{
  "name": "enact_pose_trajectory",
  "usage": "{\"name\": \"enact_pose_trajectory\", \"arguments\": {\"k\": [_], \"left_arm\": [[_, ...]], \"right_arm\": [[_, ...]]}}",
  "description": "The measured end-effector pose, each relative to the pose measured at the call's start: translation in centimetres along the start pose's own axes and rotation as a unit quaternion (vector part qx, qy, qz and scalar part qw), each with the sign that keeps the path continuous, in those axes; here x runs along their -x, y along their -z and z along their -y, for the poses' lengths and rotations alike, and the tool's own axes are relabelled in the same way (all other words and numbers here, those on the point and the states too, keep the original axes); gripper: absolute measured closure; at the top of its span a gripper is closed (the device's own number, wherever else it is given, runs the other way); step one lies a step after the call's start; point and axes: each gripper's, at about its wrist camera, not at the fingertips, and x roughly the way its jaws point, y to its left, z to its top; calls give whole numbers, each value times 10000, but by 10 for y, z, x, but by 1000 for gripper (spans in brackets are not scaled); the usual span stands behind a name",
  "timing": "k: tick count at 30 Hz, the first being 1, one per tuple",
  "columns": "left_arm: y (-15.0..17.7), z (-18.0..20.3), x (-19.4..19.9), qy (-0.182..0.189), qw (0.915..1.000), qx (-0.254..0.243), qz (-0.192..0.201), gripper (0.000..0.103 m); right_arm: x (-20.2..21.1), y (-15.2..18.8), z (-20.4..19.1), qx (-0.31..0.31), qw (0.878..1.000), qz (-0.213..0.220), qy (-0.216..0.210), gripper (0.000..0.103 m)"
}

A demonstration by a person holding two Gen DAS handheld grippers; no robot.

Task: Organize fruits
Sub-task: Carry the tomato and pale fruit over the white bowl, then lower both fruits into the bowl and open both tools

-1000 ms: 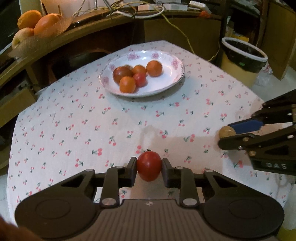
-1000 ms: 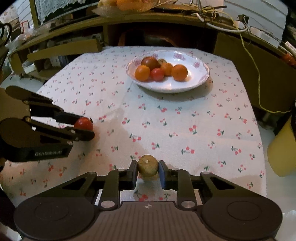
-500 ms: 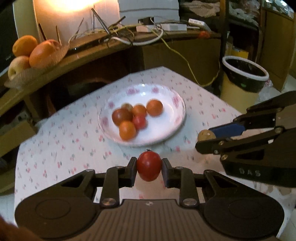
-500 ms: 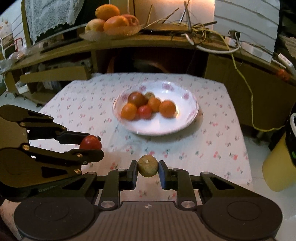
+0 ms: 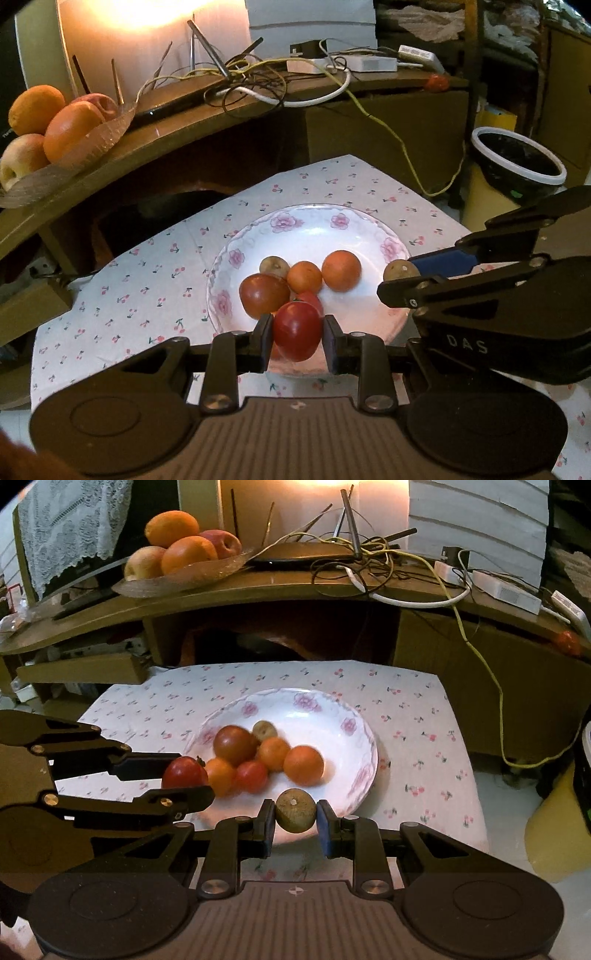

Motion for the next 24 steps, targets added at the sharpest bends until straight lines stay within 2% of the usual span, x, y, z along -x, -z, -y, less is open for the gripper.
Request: {"name": "enact_pose_trajectory", "arguments": {"k": [12,24], "left_arm": [[-8,-2,-27,-89,9999,-99,-105,70],[-12,-3,-33,-70,9999,-33,-98,70]], "right_arm": [[-36,-13,8,130,9997,-175,134,78],[-46,-17,15,79,9997,-175,155,75]]}}
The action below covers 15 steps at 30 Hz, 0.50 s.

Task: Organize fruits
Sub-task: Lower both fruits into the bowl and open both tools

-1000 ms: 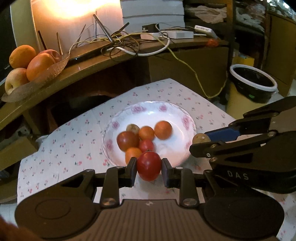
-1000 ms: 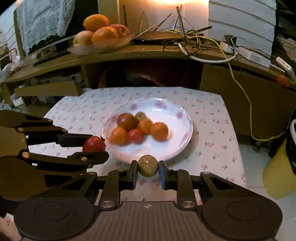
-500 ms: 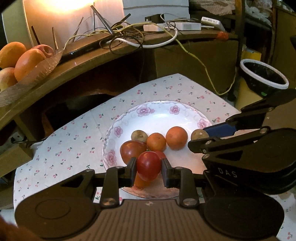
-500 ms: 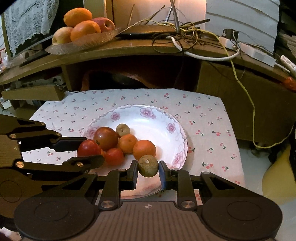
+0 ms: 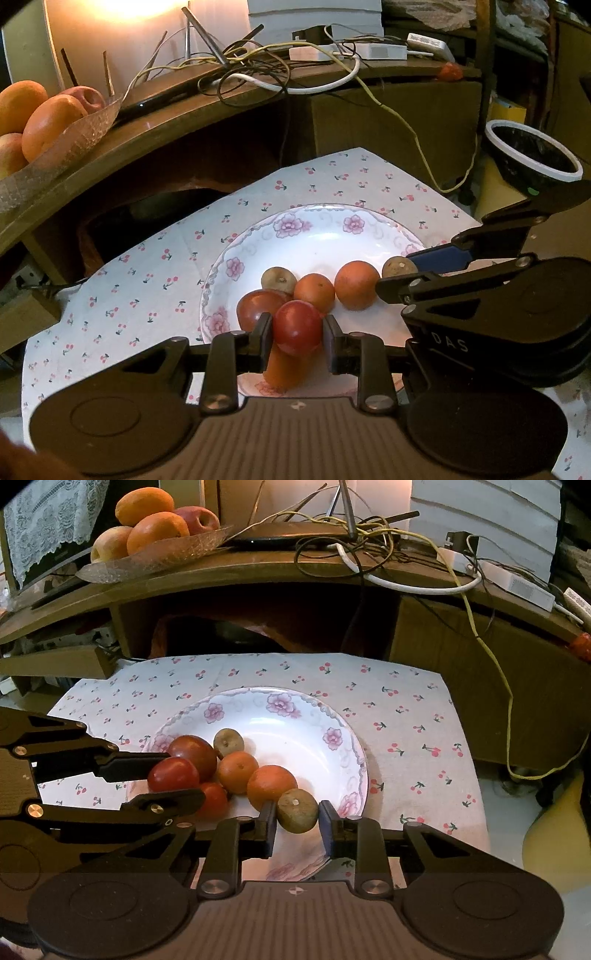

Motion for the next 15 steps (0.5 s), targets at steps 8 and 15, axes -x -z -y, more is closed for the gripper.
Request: {"name": "enact_pose_trajectory", "arguments": {"k": [8,15], "left_arm": [[-1,0,1,-26,10000,-5,25,69],[-1,-1,2,-20,10000,17,42,69]], "right_arm": [[1,0,1,-58,10000,56,-7,74],[1,-1,2,-68,10000,49,-13,72]]}}
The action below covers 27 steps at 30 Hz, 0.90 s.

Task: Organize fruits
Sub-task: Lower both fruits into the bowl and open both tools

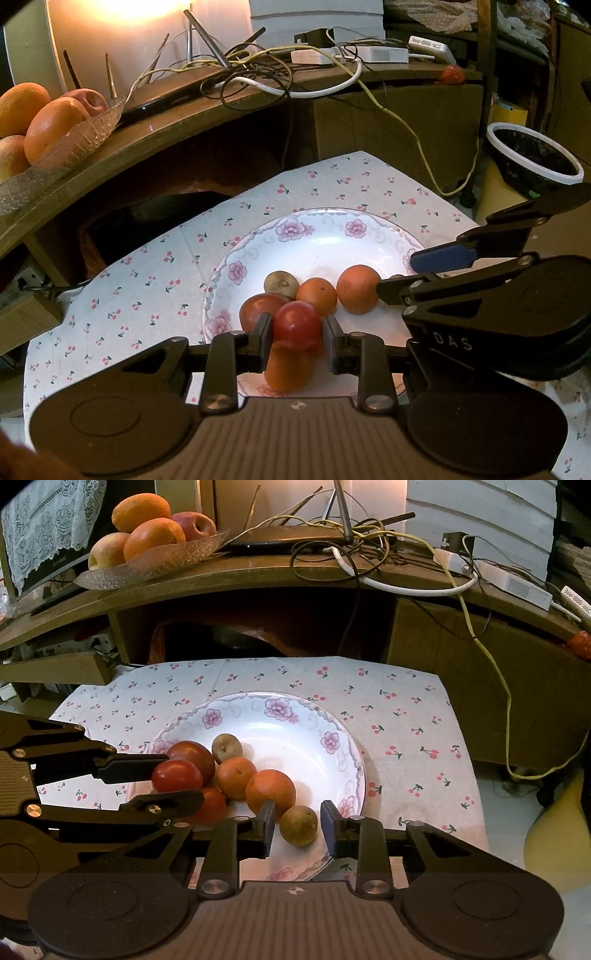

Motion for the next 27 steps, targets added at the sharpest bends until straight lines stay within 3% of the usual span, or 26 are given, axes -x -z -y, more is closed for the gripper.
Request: {"name": "enact_pose_trajectory", "arguments": {"k": [12,27], "left_arm": [[-4,-2,6,96,9998,91,126,68],[-12,-14,20,101,9986,358,367,62]], "right_arm": [[6,-1,6,-131,9998,128,81,61],[12,-2,14,-263,9991,229,246,60]]}}
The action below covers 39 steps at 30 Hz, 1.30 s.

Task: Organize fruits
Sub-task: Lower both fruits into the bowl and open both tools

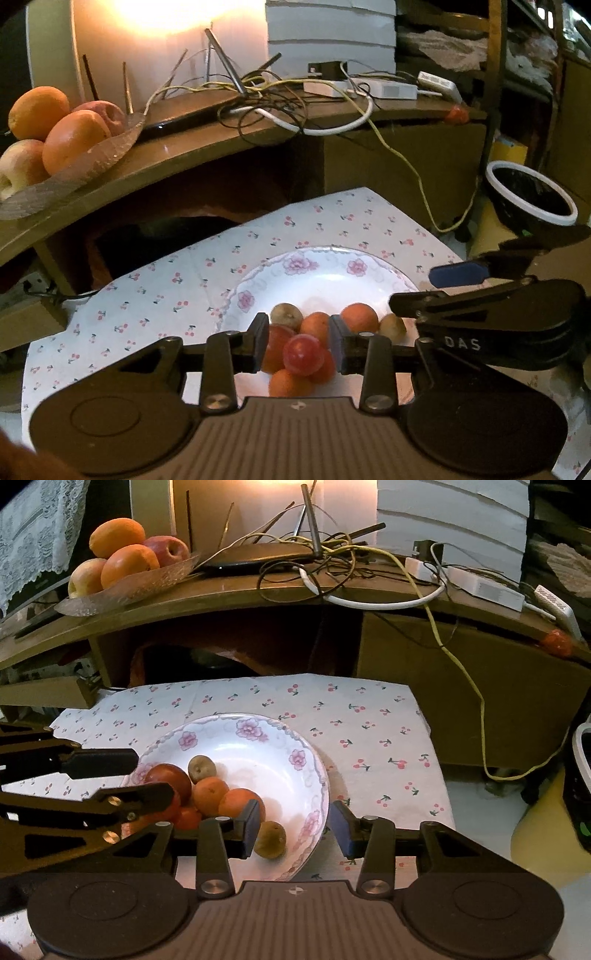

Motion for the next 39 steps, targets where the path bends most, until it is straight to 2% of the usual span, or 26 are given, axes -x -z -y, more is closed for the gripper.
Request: {"name": "enact_pose_trajectory", "arguments": {"k": [6,11,23,33,37,39], "left_arm": [[3,-13,-3,-255,9995,157,-54,62],[6,-12,-4,-357,9993,85,-99,61],[6,-8,9,-306,9995,107,-21,59],[21,-6,34,-512,9980,371,44,48],[35,0,44,-679,9969,402,25,32],[41,3,47,-754,9964,398,-6,31]], "right_arm": [[1,0,2,-23,10000,11,32,60],[2,0,2,-12,10000,8,34,60],[8,1,1,0,10000,50,40,59],[29,11,-7,-33,9999,110,-5,59],[43,19,-12,-67,9999,147,-40,53],[50,24,-14,-55,9998,189,-51,52]]}}
